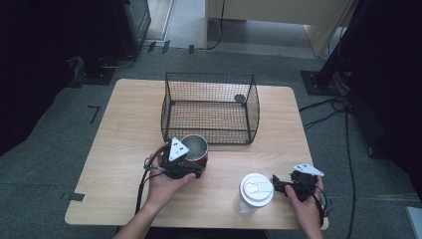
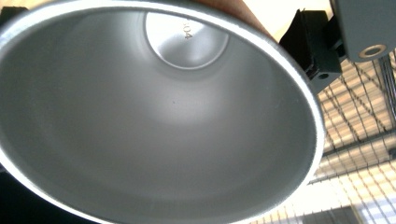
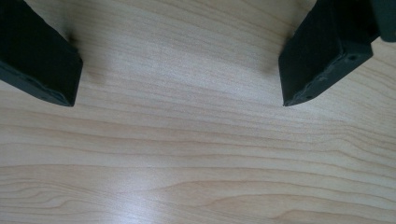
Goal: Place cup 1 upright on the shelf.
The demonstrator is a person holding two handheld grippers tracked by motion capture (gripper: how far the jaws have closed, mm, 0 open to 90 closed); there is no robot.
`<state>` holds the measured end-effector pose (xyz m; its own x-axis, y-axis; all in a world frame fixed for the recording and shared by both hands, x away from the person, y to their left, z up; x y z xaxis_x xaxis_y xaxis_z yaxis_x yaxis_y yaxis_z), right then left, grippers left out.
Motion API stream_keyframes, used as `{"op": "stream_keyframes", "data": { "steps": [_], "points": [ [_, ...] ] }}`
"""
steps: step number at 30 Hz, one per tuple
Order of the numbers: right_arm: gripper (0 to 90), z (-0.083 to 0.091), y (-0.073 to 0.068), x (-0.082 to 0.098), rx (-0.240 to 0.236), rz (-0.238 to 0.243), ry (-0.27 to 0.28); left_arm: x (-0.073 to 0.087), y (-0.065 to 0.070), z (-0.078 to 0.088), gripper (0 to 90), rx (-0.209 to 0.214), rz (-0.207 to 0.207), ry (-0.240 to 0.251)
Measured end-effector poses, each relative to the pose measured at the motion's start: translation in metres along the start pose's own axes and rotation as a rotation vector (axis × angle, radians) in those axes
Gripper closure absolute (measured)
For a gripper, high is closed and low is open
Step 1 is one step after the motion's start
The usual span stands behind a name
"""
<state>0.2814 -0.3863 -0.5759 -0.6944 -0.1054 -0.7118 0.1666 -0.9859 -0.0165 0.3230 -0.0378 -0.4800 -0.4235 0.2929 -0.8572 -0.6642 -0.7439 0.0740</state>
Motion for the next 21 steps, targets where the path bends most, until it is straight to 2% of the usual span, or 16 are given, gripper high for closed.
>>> {"op": "stream_keyframes", "data": {
  "steps": [5, 8, 13, 17, 21],
  "points": [
    [0.0, 0.0, 0.0, 0.0, 0.0, 0.0, 0.0, -0.016, 0.006, 0.01, 7.9, 0.016, -0.021, 0.035],
    [0.0, 0.0, 0.0, 0.0, 0.0, 0.0, 0.0, -0.02, 0.006, 0.014, 8.0, 0.012, -0.024, 0.044],
    [0.0, 0.0, 0.0, 0.0, 0.0, 0.0, 0.0, -0.029, -0.001, 0.022, 8.0, 0.002, 0.005, 0.072],
    [0.0, 0.0, -0.002, 0.0, -0.015, 0.016, -0.001, -0.035, -0.004, 0.026, 8.0, -0.013, -0.003, 0.08],
    [0.0, 0.0, -0.002, 0.0, -0.015, 0.014, 0.001, -0.041, -0.009, 0.026, 8.0, -0.02, 0.009, 0.084]
  ]
}}
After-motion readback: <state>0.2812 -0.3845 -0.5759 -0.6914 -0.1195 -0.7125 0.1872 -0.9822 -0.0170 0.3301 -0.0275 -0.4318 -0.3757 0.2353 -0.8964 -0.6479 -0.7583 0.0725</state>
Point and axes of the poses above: each handheld gripper's, and its own axes: z roughly backward along the jaws, x roughly out of its underside, y roughly to its right, the point moved 7 cm from there along -z, roughly forward along the jaws, and after that the axes turned 1 degree about z, right-handed, at the moved point
